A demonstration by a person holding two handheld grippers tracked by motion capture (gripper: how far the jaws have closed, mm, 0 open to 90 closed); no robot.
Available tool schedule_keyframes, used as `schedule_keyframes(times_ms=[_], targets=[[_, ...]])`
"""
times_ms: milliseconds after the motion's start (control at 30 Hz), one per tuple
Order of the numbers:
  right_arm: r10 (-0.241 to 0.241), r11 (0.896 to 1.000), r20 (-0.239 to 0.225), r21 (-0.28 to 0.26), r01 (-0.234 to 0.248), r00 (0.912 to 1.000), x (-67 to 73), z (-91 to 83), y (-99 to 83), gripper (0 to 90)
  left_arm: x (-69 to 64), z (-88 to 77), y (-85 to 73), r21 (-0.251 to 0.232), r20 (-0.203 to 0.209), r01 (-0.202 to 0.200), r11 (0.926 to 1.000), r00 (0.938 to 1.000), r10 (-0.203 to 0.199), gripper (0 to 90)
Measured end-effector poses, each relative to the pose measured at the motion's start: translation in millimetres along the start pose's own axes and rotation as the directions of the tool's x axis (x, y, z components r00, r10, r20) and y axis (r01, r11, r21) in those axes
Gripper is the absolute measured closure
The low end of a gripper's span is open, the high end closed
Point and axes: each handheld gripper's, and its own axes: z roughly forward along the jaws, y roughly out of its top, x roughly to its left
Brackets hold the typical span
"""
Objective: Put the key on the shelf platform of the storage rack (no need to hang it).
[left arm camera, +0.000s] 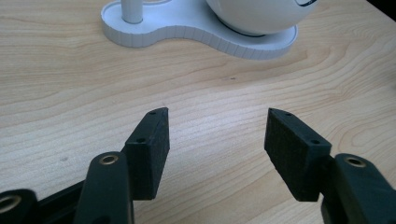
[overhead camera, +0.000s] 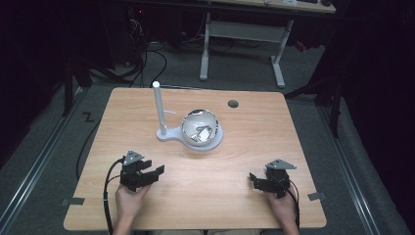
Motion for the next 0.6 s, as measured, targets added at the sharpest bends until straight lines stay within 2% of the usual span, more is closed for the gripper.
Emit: schedule_keyframes(times_ms=[67,100,133,167,267,300,367,467,500,533,600], targets=[[-0.001,1.000,0.000,0.000,0.001,1.0000,-0.1,0.0,0.0,22.4,1.5,1.7,-1.5,0.003,0.002,-0.008,1.0000,1.0000,0.008,40.7],[-0.001,1.000,0.001,0.000,0.001,1.0000,-0.1,0.0,-0.1,22.4,1.1,2.0,-2.7,0.007,-0.004,0.003,1.0000,1.0000,-0.003,40.6],[-0.001,1.000,0.000,0.000,0.001,1.0000,-0.1,0.0,0.0,22.4,2.8,2.9,-3.0,0.006,0.006,-0.018,0.9998,0.9998,0.018,40.6],[-0.001,1.000,0.001,0.000,0.001,1.0000,0.0,-0.1,-0.1,22.4,1.9,3.1,-3.9,0.004,-0.009,0.006,1.0000,0.9999,-0.006,40.5],[0.000,1.000,0.001,0.000,0.000,1.0000,0.0,-0.1,-0.1,22.4,4.9,4.1,-6.9,-0.002,0.002,-0.014,0.9999,0.9999,0.015,40.5],[-0.001,1.000,0.001,0.000,0.001,1.0000,-0.1,-0.1,-0.1,22.4,5.0,5.0,-8.5,-0.005,-0.002,-0.004,1.0000,1.0000,0.004,40.6],[-0.001,1.000,0.000,0.000,0.001,1.0000,0.0,-0.1,-0.1,22.4,7.9,7.2,-11.2,-0.001,-0.005,-0.033,0.9995,0.9995,0.033,40.6],[0.000,1.000,0.000,0.000,0.000,1.0000,0.0,-0.1,-0.1,22.4,8.6,9.3,-16.4,0.002,-0.012,-0.030,0.9996,0.9995,0.030,40.6],[0.000,1.000,0.000,0.000,0.000,1.0000,0.0,-0.1,-0.1,22.4,10.2,10.2,-17.5,-0.001,-0.008,-0.049,0.9988,0.9988,0.049,40.6],[0.000,1.000,0.000,0.000,0.000,1.0000,0.0,-0.1,-0.1,22.4,10.0,10.6,-19.2,-0.001,-0.013,-0.036,0.9993,0.9993,0.036,40.6],[0.000,1.000,0.001,0.000,0.000,1.0000,-0.1,-0.1,-0.1,22.4,11.6,11.4,-21.9,0.000,-0.010,-0.045,0.9990,0.9989,0.045,40.6]])
